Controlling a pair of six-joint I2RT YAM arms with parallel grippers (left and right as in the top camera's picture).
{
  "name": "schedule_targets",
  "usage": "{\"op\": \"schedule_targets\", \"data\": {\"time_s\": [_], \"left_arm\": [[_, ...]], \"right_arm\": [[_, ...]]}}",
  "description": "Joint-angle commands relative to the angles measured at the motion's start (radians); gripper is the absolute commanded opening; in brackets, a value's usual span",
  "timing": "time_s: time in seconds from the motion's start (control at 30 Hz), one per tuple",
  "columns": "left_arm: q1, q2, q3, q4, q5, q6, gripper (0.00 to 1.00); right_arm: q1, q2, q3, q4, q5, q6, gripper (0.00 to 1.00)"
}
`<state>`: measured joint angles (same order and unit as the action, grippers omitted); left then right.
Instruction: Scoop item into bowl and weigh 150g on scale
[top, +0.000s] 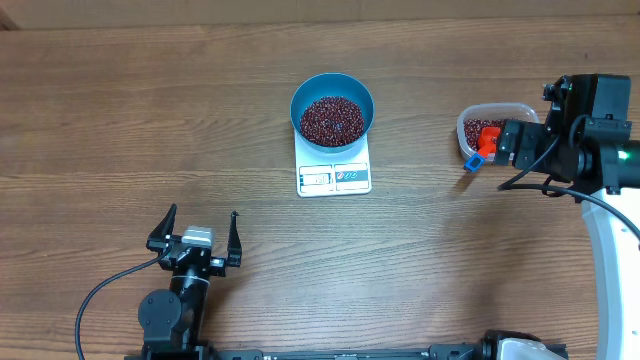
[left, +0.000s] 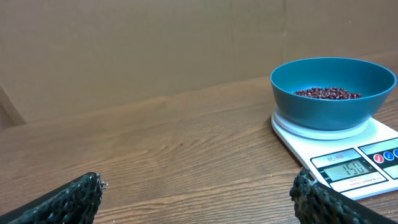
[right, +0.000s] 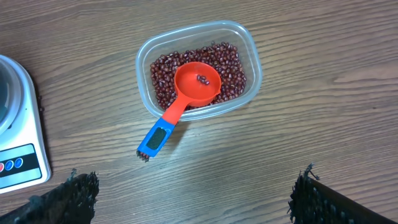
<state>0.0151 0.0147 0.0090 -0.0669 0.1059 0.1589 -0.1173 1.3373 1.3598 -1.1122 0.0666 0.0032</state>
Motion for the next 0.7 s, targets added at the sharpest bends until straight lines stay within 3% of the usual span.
{"op": "schedule_targets", "data": {"time_s": [0.0,0.67], "left_arm": [[0.006,-0.011,-0.004,-0.001,0.018,-0.016,1.00],[0.006,-0.011,-0.004,-0.001,0.018,-0.016,0.99]], "right_arm": [[-0.002,-0.002,0.001,0.003,-0.001,-0.001,1.00],[-0.003,-0.021,0.000,0.039,0.045,-0.005,1.00]]}}
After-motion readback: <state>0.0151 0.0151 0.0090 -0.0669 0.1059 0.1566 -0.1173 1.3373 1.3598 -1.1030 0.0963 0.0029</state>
